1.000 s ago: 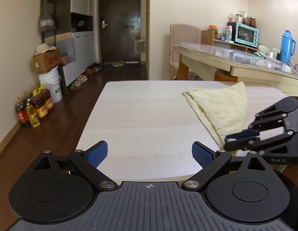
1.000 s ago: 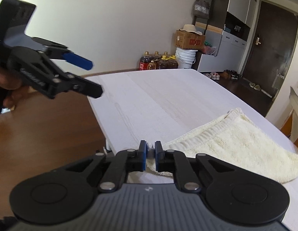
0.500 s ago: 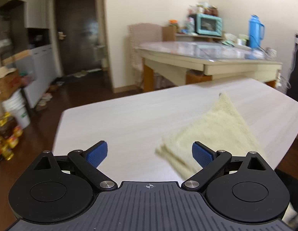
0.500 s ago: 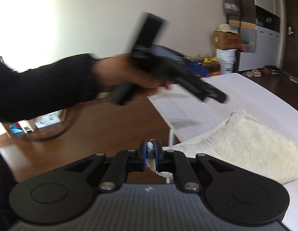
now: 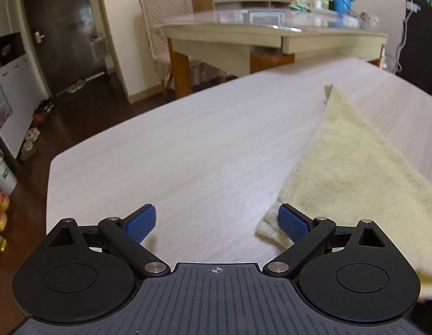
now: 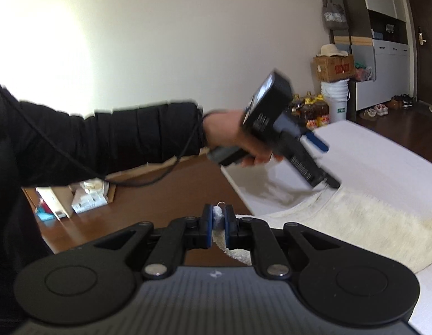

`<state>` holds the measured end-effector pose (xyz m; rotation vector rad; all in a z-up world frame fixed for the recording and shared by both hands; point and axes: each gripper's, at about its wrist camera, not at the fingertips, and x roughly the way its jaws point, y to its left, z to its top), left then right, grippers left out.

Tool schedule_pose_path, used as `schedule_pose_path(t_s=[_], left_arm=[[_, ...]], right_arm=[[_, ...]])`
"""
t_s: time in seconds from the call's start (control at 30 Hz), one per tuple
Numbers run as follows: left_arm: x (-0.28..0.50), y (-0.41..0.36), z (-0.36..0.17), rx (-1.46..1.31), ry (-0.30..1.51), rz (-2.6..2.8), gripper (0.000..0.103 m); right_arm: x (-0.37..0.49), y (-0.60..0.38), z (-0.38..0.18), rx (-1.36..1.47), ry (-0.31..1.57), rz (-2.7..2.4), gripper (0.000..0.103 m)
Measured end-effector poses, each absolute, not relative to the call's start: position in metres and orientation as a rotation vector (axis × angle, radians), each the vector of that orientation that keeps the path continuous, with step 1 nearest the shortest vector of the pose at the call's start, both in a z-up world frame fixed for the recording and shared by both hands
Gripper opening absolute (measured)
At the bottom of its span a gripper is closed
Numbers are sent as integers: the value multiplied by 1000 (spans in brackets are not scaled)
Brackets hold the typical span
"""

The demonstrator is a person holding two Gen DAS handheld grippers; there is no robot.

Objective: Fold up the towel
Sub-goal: 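Close the right tool on a pointed corner of the towel triangle, then lift the corner with the right tool and carry it over the opposite corner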

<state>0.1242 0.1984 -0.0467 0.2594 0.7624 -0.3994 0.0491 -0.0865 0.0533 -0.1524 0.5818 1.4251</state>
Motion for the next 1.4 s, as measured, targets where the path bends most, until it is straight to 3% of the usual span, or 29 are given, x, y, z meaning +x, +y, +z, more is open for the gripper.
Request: schedule_pose_path(t_s=[0.27,0.47,0.73,1.17,1.4], left_arm=[[137,209,-46,233,810,-463,99],[146,214,-45,217,837,-479,99],[151,218,-36,156,786,-455,98],[131,198,-11,183,641,-456,98],[128,175,-27,243,678,-481,98]], right_arm=[[133,-145,72,133,575,1340,10],[220,-193,36,369,676,1196,10],[270,-234,-13,516,819,1057,9],[293,-245,-50,505,927,912,10],[283,-243,-44,457,856,879,17]])
